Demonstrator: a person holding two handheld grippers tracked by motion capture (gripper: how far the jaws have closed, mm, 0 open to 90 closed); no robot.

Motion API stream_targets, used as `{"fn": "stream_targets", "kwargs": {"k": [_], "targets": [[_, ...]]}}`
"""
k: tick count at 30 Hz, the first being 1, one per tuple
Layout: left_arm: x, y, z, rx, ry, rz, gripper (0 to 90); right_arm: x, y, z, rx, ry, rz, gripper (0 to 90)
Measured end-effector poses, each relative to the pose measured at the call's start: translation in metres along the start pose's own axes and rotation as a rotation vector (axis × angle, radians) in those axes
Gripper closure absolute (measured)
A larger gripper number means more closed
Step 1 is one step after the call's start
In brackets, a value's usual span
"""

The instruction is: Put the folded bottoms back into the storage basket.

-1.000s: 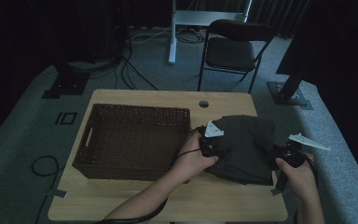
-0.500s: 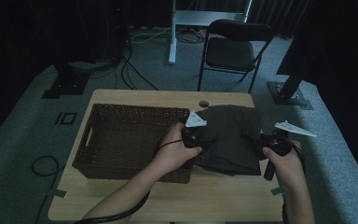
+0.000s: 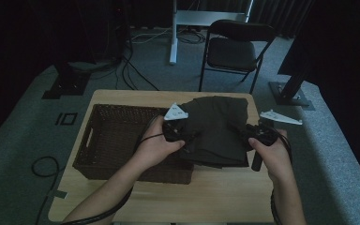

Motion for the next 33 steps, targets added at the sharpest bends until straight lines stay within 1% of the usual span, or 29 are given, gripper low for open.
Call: {"fn": "stream_targets", "kwargs": {"k": [1, 2, 6, 10, 14, 21, 26, 30, 31, 32, 33], "targets": [[-0.005, 0.0, 0.007, 0.006, 0.006, 0.003, 65.9, -0.002, 0.001, -0.002, -0.002, 0.004, 0.002, 66.4], [-0.008, 0.0, 0.009, 0.006, 0.008, 0.001, 65.9, -0.008, 0.005, -0.006, -0.003, 0.011, 0.009, 66.3], [-0.017, -0.001, 0.021, 0.018, 0.021, 0.008, 65.9, -0.019, 0.011, -0.016, -0.007, 0.021, 0.023, 66.4], [-0.027, -0.004, 0.032, 0.026, 0.03, 0.026, 65.8, -0.03, 0.017, -0.026, -0.016, 0.035, 0.033, 66.4], [-0.036, -0.007, 0.042, 0.028, 0.044, 0.028, 65.8, -0.041, 0.02, -0.036, -0.024, 0.053, 0.043, 66.4], [-0.053, -0.015, 0.06, 0.035, 0.063, 0.037, 65.7, -0.059, 0.024, -0.055, -0.039, 0.07, 0.061, 66.3], [-0.064, -0.022, 0.071, 0.035, 0.078, 0.035, 65.7, -0.071, 0.025, -0.069, -0.048, 0.082, 0.074, 66.3], [-0.072, -0.027, 0.077, 0.038, 0.083, 0.044, 65.7, -0.077, 0.024, -0.078, -0.055, 0.09, 0.076, 66.3], [-0.075, -0.029, 0.078, 0.035, 0.086, 0.039, 65.6, -0.081, 0.024, -0.084, -0.059, 0.092, 0.08, 66.3], [-0.077, -0.03, 0.08, 0.033, 0.086, 0.035, 65.6, -0.081, 0.024, -0.084, -0.059, 0.092, 0.08, 66.3], [-0.079, -0.032, 0.081, 0.035, 0.087, 0.041, 65.6, -0.085, 0.023, -0.09, -0.062, 0.095, 0.085, 66.3]]}}
Point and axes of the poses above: each handheld gripper's, and its own axes: z roughly backward along the jaws, y roughly out of its top, x roughly to its right, the point moved 8 cm from there along -z, roughly forward along the jaws, and after that the axes turned 3 degrees about -x, right-handed, at the moved point
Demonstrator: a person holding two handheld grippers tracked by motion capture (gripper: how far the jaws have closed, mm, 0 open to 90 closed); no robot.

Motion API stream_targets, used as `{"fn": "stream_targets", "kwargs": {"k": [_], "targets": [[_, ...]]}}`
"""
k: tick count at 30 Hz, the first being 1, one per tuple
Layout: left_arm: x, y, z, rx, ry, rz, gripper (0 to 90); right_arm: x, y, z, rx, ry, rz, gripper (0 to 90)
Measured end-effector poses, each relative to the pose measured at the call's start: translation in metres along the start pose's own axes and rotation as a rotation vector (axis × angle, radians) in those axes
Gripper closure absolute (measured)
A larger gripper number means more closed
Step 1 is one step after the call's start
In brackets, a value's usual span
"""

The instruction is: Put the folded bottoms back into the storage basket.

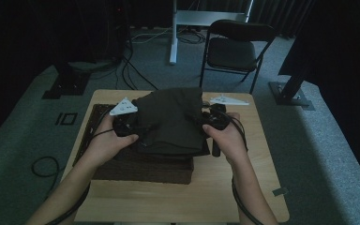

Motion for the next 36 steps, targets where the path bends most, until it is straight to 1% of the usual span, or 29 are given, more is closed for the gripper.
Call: {"fn": "stream_targets", "kwargs": {"k": [2, 4, 6, 11, 15, 18, 20, 21, 22, 23, 25, 26, 27, 29, 31, 36], "targets": [[-0.004, -0.003, 0.002, -0.002, 0.003, -0.002, 65.6, -0.001, 0.0, -0.002, -0.003, 0.001, 0.001, 66.2], [-0.011, -0.008, 0.004, -0.005, 0.008, 0.008, 65.5, -0.004, -0.001, -0.008, -0.005, 0.003, 0.005, 66.2], [-0.016, -0.012, 0.006, -0.005, 0.009, 0.019, 65.5, -0.007, -0.002, -0.016, -0.012, 0.004, 0.011, 66.2], [-0.029, -0.021, 0.008, -0.01, 0.019, 0.029, 65.5, -0.012, -0.005, -0.032, -0.02, 0.009, 0.007, 66.2], [-0.039, -0.031, 0.007, -0.021, 0.035, 0.027, 65.5, -0.014, -0.011, -0.046, -0.028, 0.009, 0.007, 66.2], [-0.047, -0.041, 0.006, -0.028, 0.039, 0.039, 65.5, -0.016, -0.017, -0.058, -0.037, 0.01, 0.001, 66.2], [-0.054, -0.048, 0.004, -0.039, 0.041, 0.04, 65.4, -0.017, -0.021, -0.065, -0.041, 0.008, 0.006, 66.2], [-0.058, -0.051, 0.003, -0.043, 0.045, 0.031, 65.4, -0.017, -0.023, -0.069, -0.043, 0.008, 0.002, 66.2], [-0.061, -0.054, 0.002, -0.051, 0.046, 0.034, 65.4, -0.017, -0.026, -0.074, -0.044, 0.005, -0.002, 66.2], [-0.065, -0.058, 0.001, -0.057, 0.049, 0.03, 65.4, -0.017, -0.029, -0.079, -0.045, 0.0, 0.0, 66.2], [-0.071, -0.064, -0.002, -0.069, 0.059, 0.035, 65.4, -0.018, -0.034, -0.088, -0.052, -0.012, 0.011, 66.2], [-0.073, -0.067, -0.004, -0.075, 0.064, 0.019, 65.4, -0.017, -0.037, -0.092, -0.054, -0.015, 0.009, 66.3], [-0.076, -0.07, -0.006, -0.08, 0.067, 0.02, 65.3, -0.017, -0.039, -0.097, -0.057, -0.016, 0.004, 66.2], [-0.08, -0.077, -0.01, -0.085, 0.07, 0.005, 65.3, -0.015, -0.046, -0.103, -0.071, -0.023, -0.005, 66.2], [-0.084, -0.084, -0.014, -0.093, 0.068, 0.015, 65.3, -0.014, -0.051, -0.109, -0.077, -0.035, -0.008, 66.2], [-0.095, -0.099, -0.021, -0.118, 0.075, -0.001, 65.3, -0.012, -0.066, -0.126, -0.087, -0.048, -0.027, 66.1]]}}
Point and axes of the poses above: each handheld gripper's, and its own axes: z roughly backward along the jaws, y roughly out of its top, x roughly to its right, the point moved 8 cm from there along -z, roughly forward along the jaws, and after that the axes turned 3 degrees about -x, right-handed, at the moved point
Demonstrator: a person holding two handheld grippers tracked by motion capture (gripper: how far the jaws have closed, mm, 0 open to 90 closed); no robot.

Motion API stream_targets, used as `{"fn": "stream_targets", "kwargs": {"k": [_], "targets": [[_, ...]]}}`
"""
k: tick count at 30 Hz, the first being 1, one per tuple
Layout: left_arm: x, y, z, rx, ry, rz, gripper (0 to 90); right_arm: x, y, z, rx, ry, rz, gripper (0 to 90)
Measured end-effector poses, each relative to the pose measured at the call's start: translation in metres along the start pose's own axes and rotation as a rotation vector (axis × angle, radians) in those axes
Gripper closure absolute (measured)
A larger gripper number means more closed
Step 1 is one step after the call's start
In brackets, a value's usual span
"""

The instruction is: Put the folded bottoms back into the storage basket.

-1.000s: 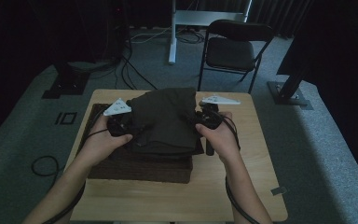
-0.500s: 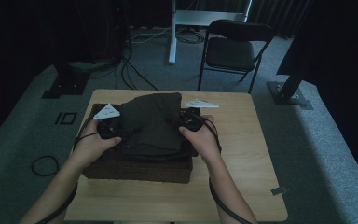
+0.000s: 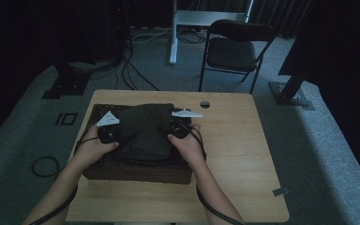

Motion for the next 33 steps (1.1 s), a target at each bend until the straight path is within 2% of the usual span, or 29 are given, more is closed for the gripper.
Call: {"fn": "stream_targets", "kwargs": {"k": [4, 8, 12, 15, 21, 24, 26, 28, 33], "targets": [[-0.01, -0.011, -0.004, -0.029, 0.015, -0.019, 65.0, -0.002, -0.009, -0.015, -0.003, -0.007, 0.017, 66.0], [-0.016, -0.022, -0.012, -0.059, 0.025, -0.024, 65.0, -0.003, -0.019, -0.03, -0.036, -0.008, 0.014, 65.8], [-0.018, -0.034, -0.022, -0.092, 0.015, -0.018, 65.0, -0.001, -0.031, -0.041, -0.085, -0.004, 0.007, 65.7], [-0.022, -0.039, -0.03, -0.094, 0.005, -0.004, 64.6, 0.004, -0.037, -0.048, -0.114, -0.015, -0.015, 65.5], [-0.028, -0.051, -0.039, -0.11, -0.009, 0.031, 63.5, 0.011, -0.049, -0.058, -0.168, -0.052, -0.016, 65.0], [-0.031, -0.054, -0.042, -0.104, -0.011, 0.055, 62.6, 0.014, -0.052, -0.061, -0.18, -0.063, -0.021, 64.8], [-0.033, -0.056, -0.044, -0.096, -0.017, 0.087, 61.9, 0.018, -0.055, -0.062, -0.187, -0.071, -0.037, 64.4], [-0.035, -0.059, -0.046, -0.104, -0.015, 0.102, 61.6, 0.019, -0.057, -0.063, -0.192, -0.079, -0.028, 64.0], [-0.036, -0.063, -0.05, -0.126, 0.005, 0.108, 60.1, 0.021, -0.061, -0.067, -0.223, -0.096, -0.007, 60.9]]}}
Point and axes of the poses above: each handheld gripper's, and its own axes: z roughly backward along the jaws, y roughly out of its top, x roughly to its right, the point moved 8 cm from there along -z, roughly forward along the jaws, and after that the axes turned 3 degrees about -x, right-handed, at the moved point
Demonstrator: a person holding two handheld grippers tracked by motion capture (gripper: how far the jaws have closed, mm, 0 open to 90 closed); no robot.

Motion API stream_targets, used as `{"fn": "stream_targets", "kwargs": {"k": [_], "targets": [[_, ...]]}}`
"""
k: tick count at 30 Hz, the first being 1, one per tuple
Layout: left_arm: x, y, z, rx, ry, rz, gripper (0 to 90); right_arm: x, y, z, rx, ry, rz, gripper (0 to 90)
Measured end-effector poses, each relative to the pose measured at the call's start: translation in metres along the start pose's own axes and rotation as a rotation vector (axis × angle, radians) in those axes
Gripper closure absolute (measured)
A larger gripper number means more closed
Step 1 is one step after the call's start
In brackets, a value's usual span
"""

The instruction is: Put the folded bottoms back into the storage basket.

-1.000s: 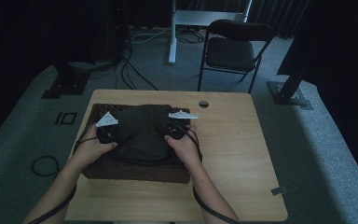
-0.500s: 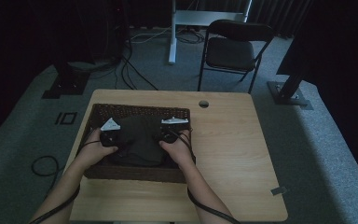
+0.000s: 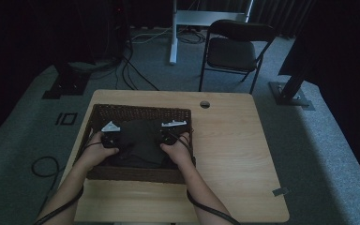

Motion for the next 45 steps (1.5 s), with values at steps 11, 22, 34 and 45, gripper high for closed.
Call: {"fn": "stream_targets", "kwargs": {"k": [11, 22, 34, 45], "targets": [[-0.01, -0.005, -0.003, -0.055, 0.089, 0.06, 32.4, 0.003, -0.003, -0.006, -0.048, -0.025, 0.054, 28.0], [-0.014, 0.016, 0.015, 0.041, 0.151, 0.073, 24.2, 0.006, 0.02, 0.01, 0.049, -0.056, 0.111, 16.1], [-0.007, 0.047, 0.046, 0.152, 0.17, 0.055, 20.1, -0.013, 0.053, 0.048, 0.148, -0.029, 0.173, 14.9], [0.013, 0.065, 0.075, 0.2, 0.136, 0.03, 18.7, -0.009, 0.067, 0.085, 0.213, -0.025, 0.19, 14.0]]}}
Point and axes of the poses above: each handheld gripper's, and its own axes: z roughly backward along the jaws, y roughly out of its top, x roughly to its right, the point moved 8 cm from there along -z, roughly forward along the jaws, and after that the axes turned 3 degrees about -x, right-handed, at the moved point
